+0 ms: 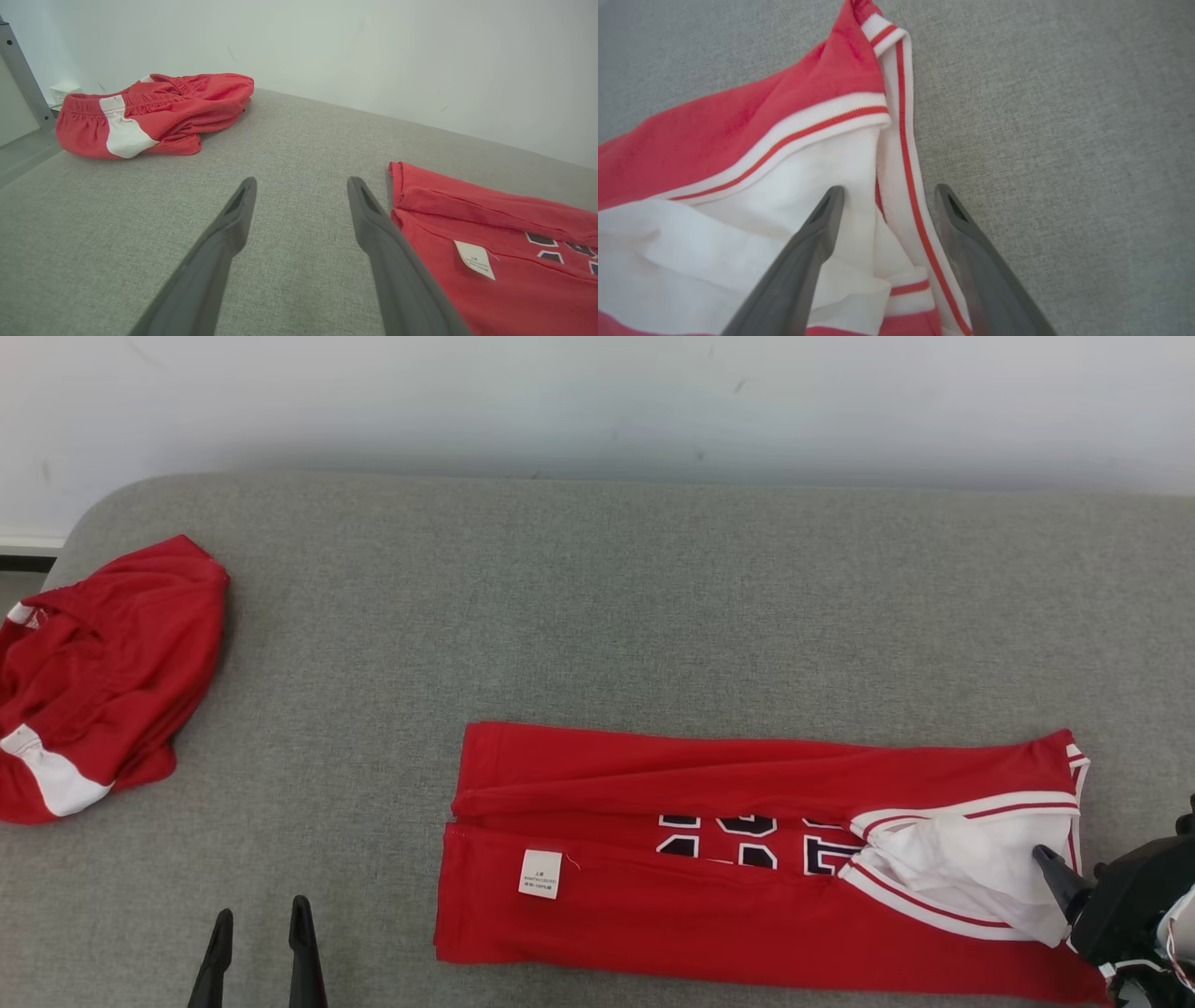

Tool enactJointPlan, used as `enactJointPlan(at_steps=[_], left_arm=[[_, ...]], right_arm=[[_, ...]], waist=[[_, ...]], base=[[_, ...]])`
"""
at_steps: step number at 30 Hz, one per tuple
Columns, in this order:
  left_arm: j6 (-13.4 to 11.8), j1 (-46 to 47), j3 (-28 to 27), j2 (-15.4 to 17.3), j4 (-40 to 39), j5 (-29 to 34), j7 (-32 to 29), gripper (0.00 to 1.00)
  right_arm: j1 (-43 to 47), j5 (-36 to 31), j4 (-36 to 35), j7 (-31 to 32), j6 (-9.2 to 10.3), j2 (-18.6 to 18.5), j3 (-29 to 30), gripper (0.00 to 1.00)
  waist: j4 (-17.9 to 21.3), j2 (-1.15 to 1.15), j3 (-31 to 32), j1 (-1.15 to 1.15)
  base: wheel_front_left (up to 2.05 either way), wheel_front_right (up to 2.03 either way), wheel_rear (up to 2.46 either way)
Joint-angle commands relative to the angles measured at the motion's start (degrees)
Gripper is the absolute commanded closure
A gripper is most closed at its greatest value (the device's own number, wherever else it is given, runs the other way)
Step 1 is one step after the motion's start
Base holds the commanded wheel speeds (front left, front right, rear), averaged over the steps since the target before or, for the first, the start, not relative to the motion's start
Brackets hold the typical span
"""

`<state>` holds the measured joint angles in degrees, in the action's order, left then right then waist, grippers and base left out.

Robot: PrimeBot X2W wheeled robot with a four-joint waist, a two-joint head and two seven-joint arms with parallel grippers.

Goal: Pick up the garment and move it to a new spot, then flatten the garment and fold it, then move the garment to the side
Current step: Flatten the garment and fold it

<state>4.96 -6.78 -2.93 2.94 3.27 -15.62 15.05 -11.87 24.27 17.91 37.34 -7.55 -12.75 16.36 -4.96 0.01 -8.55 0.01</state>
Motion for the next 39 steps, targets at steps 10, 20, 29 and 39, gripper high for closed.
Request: enactJointPlan(at_steps=[10, 20, 29, 39], left_arm=[[-0.2, 1.8, 0.5, -0.1, -0.1, 0.8, 0.2, 0.00], [0.1, 1.9, 0.3, -0.1, -0.4, 0.4, 0.2, 0.00], [-0.2, 2.3, 0.6, -0.1, -0.7, 0.8, 0.2, 0.00], [-0.7, 2.3, 1.1, -0.1, -1.1, 0.4, 0.2, 0.00]], right_arm=[[-2.0, -1.9, 4.9, 0.2, 0.14, -0.5, -1.7, 0.00], [-1.7, -2.4, 7.1, 1.0, 0.01, -0.6, -5.4, 1.00], [-4.9, -5.6, 6.1, -3.6, 0.19, -3.9, 0.6, 1.00], [-3.6, -12.8, 4.2, -2.3, 0.16, -6.2, 10.9, 1.00]], waist=[[-1.1, -0.01, -1.9, -0.01], [-1.3, -0.01, -2.3, -0.01], [0.3, -0.01, -2.0, -0.01], [1.2, -0.01, -1.2, -0.01]], base=[[0.00, 0.00, 0.00], [0.00, 0.00, 0.00], [0.00, 0.00, 0.00], [0.00, 0.00, 0.00]])
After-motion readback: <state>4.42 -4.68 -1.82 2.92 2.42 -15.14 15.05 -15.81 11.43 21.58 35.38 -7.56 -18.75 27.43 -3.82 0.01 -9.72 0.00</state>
